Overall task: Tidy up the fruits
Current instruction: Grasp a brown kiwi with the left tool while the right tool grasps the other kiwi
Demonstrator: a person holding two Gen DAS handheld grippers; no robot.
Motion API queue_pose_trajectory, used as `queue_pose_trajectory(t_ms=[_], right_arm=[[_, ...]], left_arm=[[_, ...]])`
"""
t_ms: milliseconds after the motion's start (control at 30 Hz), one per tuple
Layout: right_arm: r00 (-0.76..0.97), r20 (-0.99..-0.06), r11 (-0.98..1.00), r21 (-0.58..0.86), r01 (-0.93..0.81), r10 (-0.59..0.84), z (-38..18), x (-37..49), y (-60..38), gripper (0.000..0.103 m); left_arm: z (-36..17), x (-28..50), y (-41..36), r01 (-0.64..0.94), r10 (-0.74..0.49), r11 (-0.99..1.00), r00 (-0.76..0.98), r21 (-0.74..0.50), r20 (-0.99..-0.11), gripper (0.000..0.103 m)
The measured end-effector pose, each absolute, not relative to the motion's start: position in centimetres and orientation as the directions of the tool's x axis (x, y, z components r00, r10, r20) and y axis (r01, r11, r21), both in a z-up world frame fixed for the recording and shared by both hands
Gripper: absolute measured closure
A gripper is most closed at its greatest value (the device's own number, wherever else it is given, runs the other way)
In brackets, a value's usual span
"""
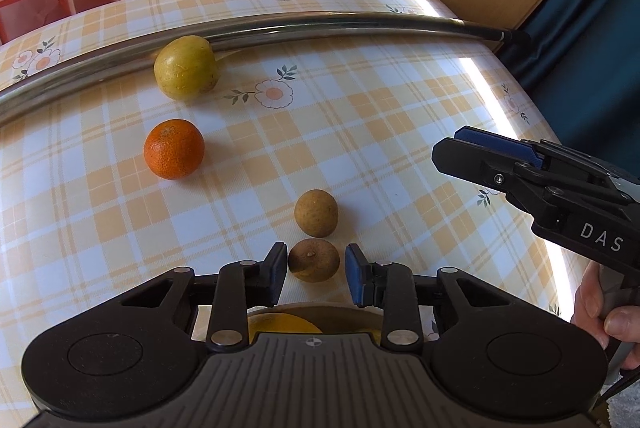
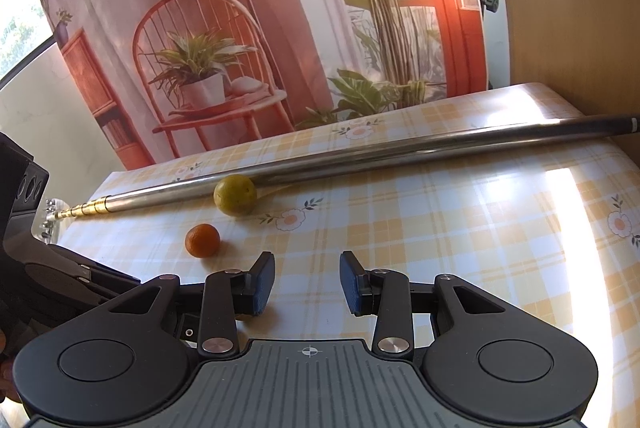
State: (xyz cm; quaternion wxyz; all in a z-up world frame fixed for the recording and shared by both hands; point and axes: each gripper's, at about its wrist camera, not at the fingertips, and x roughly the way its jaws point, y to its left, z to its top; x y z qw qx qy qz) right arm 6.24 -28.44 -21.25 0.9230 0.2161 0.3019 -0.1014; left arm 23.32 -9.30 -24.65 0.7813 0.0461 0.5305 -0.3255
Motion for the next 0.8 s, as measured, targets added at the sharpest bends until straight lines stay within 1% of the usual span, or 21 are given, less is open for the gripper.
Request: queue_pose_trajectory(t_ms=[33,233,400,567,667,800], right_arm=[[0.796,-0.603,0.886,0.337,0.318,-0.057,-21.3,6.2,-28.4,0.069],[0.787,-0.616,0.886,0.339,0.316,-0.045,-21.9,6.4,-28.5,0.069],[0.782,-0.623,0.903,0.327,0.277,-0.014,-22.5,7.0,-27.5,0.069],[0.768,-0.639,0.92,0.317,0.229,0.029,-23.5,8.6,-26.1,0.069],[0.753,-0.657,0.928,0.305,0.213,0.043,-24.0,9.7,-25.2,0.069],[0.743,-0.666,0.936,0.298,0.186,0.064,-24.2,10.9,-24.1,0.069]], left_arm=[[-24.6,23.1,-9.2,0.56,-0.46,0.784,0.237,-0.267,-0.856,0.074],[-24.0,22.4,-7.7,0.535,-0.465,0.804,0.293,-0.259,-0.835,0.074],[-22.9,21.8,-6.0,0.514,-0.464,0.822,0.354,-0.245,-0.812,0.074],[-21.2,21.0,-4.1,0.485,-0.452,0.849,0.457,-0.211,-0.766,0.074],[-20.3,20.3,-3.0,0.466,-0.455,0.859,0.501,-0.213,-0.737,0.074],[-19.6,19.1,-2.1,0.459,-0.441,0.869,0.546,-0.186,-0.713,0.074]])
